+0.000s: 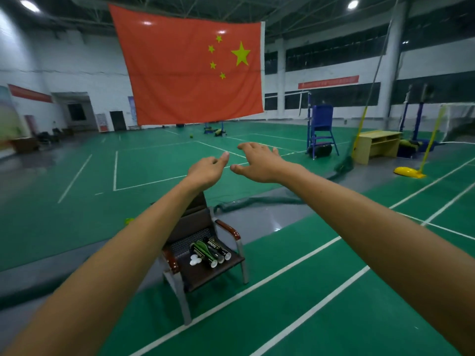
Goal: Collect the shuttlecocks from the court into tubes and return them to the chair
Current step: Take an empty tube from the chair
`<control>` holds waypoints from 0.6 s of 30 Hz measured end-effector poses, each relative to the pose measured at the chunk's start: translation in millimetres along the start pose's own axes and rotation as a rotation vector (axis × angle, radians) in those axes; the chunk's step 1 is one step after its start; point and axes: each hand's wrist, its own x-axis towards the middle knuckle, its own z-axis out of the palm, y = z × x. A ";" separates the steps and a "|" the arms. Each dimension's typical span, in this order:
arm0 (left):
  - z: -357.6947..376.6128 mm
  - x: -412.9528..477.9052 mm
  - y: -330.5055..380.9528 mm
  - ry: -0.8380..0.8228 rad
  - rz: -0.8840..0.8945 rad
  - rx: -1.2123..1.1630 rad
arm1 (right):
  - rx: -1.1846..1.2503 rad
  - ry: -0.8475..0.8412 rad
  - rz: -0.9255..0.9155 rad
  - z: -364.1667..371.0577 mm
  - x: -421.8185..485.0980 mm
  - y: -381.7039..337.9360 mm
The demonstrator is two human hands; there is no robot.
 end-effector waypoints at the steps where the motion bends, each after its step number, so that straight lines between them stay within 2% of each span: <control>1: -2.0 8.2 -9.3 0.009 -0.016 0.007 | 0.007 -0.003 -0.024 7.1 14.2 -5.0; 9: -22.8 83.6 -80.4 0.034 -0.181 -0.007 | -0.052 -0.047 -0.270 62.6 136.1 -27.7; 18: -32.1 166.2 -130.0 0.097 -0.302 0.023 | 0.000 -0.077 -0.413 111.9 254.7 -28.8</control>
